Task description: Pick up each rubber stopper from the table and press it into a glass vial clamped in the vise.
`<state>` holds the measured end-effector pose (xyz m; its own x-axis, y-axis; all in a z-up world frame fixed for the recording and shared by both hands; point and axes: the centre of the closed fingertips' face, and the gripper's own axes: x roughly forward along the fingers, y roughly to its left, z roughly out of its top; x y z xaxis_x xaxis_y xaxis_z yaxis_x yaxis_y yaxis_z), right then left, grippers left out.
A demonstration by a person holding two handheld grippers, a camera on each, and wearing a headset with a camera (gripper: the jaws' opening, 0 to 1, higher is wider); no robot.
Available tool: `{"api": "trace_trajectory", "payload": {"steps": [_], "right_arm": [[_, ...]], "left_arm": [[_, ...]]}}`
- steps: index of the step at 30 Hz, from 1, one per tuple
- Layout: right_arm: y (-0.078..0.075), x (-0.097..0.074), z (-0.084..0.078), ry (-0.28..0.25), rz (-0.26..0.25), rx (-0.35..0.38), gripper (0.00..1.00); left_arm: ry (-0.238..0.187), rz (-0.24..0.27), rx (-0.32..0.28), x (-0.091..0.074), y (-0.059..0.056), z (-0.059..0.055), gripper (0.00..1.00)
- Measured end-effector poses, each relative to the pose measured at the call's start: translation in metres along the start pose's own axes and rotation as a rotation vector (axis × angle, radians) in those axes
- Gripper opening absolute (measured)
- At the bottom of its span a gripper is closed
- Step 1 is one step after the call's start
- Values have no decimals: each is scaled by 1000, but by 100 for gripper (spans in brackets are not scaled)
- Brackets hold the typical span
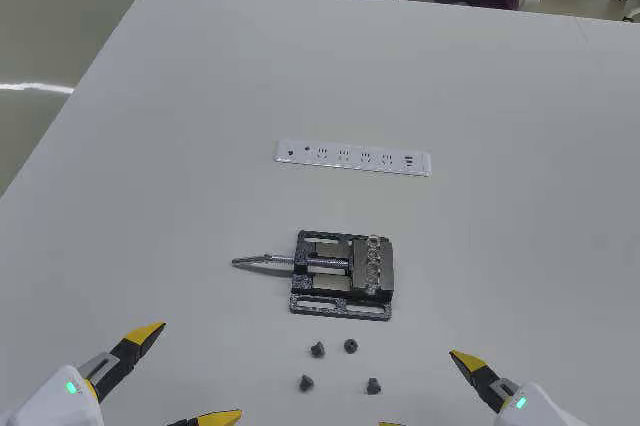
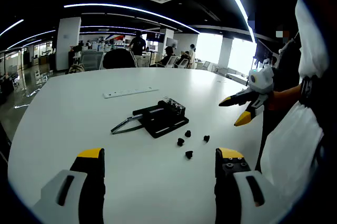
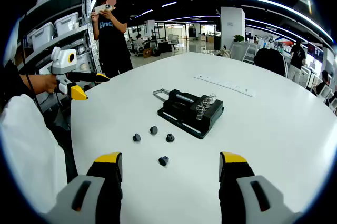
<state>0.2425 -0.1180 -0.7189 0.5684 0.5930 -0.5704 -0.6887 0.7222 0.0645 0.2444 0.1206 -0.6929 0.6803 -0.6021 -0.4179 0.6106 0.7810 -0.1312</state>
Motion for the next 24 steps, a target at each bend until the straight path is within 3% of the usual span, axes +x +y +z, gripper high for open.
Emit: {"api": "trace_trajectory", "payload": {"steps": [24], "right_arm": [[-4, 0, -1, 9, -2, -3, 77]], "left_arm": [[4, -2, 11, 6, -2, 8, 86]]}}
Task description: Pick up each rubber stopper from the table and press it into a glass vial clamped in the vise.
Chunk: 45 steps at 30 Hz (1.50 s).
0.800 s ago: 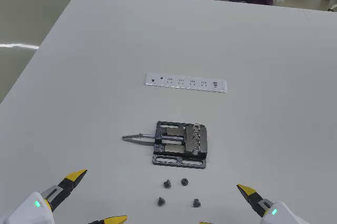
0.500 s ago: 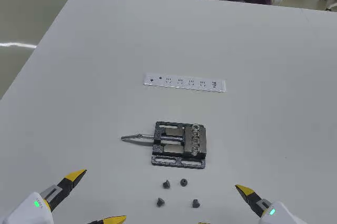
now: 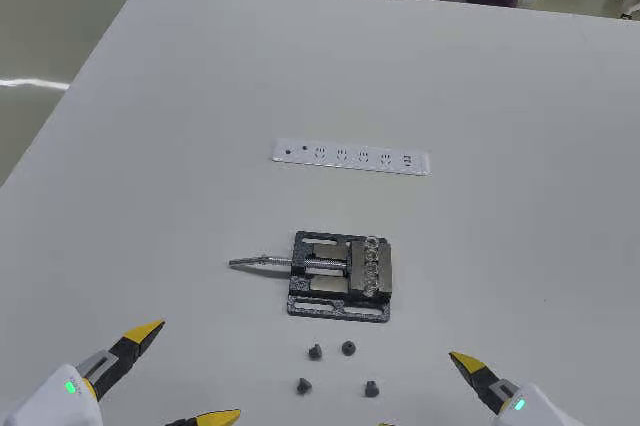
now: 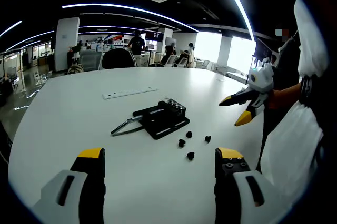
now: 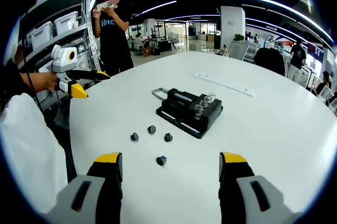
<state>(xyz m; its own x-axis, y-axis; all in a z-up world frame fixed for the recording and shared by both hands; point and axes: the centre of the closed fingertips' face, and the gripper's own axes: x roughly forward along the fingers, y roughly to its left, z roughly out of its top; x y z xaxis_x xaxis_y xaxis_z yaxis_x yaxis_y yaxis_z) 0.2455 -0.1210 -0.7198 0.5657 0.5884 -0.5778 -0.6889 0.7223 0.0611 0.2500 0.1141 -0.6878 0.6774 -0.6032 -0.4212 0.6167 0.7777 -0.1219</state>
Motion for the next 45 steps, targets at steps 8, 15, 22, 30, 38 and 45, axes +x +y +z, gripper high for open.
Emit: {"api": "trace_trajectory", "payload": {"steps": [8, 15, 22, 30, 38, 45], "right_arm": [[-2, -2, 3, -5, -2, -2, 77], [-2, -3, 2, -2, -2, -1, 77], [-2, -4, 3, -3, -3, -4, 77], [0, -4, 2, -2, -1, -8, 76], [3, -4, 0, -1, -1, -9, 76], [6, -4, -4, 7, 3, -5, 75]], "left_arm": [[-6, -1, 1, 2, 1, -1, 86], [-8, -4, 1, 3, -1, 0, 84], [-7, -4, 3, 2, -4, 3, 84], [-7, -8, 7, 1, -7, 4, 84], [-7, -13, 7, 0, -9, 2, 84], [-9, -17, 1, -2, -11, 0, 84]]}}
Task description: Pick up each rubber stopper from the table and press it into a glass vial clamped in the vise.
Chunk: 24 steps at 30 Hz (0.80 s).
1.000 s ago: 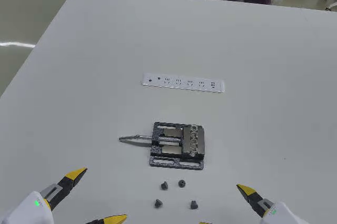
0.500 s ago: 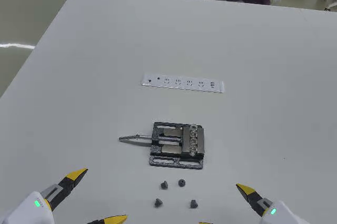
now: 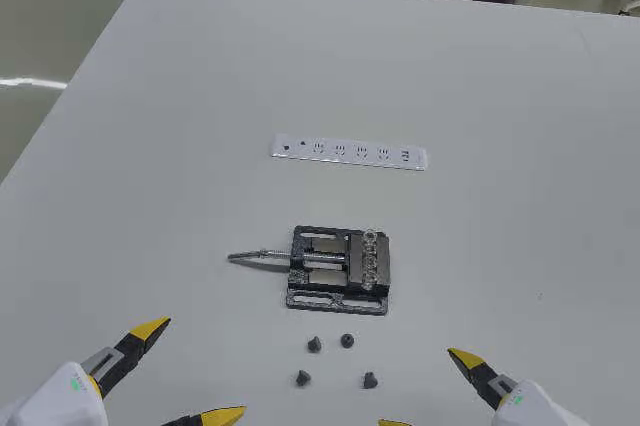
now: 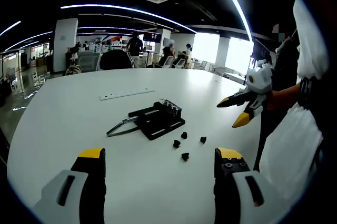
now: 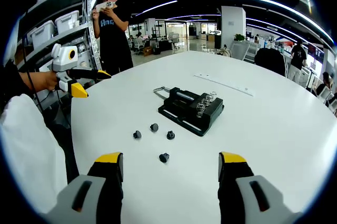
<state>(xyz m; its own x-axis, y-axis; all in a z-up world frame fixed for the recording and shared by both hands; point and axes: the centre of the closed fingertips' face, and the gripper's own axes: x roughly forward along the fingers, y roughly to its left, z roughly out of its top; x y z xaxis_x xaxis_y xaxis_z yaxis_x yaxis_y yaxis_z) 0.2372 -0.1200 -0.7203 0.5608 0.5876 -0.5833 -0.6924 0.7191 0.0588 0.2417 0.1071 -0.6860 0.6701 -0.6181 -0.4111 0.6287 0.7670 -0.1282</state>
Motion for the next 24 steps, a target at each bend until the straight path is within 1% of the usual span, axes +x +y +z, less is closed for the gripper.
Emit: {"api": "trace_trajectory", "payload": {"steps": [4, 17, 24], "right_arm": [[1, 1, -2, 9, 3, 0, 75], [4, 7, -6, 27, 14, -6, 73], [6, 12, -9, 34, 9, -22, 63]], "left_arm": [[-1, -3, -6, -1, 2, -5, 84], [8, -23, -1, 4, -4, -8, 83], [1, -25, -4, 7, -4, -10, 83]]}}
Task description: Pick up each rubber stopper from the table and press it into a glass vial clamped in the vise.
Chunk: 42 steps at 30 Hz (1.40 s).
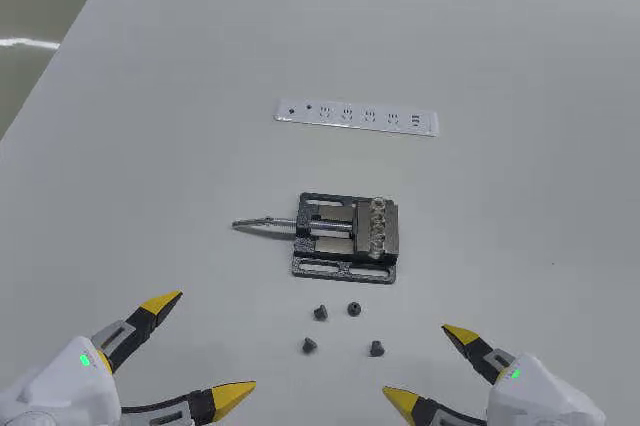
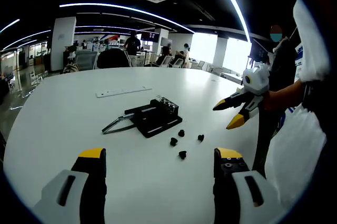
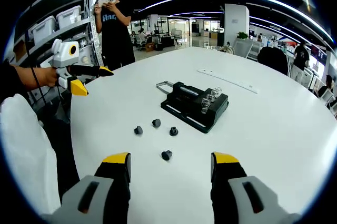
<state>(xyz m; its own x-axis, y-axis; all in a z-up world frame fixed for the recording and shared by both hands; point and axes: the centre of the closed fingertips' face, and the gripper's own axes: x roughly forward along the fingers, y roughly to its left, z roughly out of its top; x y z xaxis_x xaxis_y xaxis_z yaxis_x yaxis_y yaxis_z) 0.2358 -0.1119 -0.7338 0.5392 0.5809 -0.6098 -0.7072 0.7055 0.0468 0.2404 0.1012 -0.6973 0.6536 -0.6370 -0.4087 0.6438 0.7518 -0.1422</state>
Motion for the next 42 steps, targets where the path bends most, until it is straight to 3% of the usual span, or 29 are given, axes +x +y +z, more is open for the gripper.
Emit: {"api": "trace_trajectory", "payload": {"steps": [12, 24, 42], "right_arm": [[13, 13, -10, 10, 7, 14, 52], [15, 26, -16, 11, -18, 33, 42], [7, 44, -23, 31, -104, 60, 27]], "left_arm": [[11, -21, 12, 5, -4, -5, 82], [10, -64, 28, 18, -9, -6, 80], [4, -58, 33, 20, 2, -6, 80]]}}
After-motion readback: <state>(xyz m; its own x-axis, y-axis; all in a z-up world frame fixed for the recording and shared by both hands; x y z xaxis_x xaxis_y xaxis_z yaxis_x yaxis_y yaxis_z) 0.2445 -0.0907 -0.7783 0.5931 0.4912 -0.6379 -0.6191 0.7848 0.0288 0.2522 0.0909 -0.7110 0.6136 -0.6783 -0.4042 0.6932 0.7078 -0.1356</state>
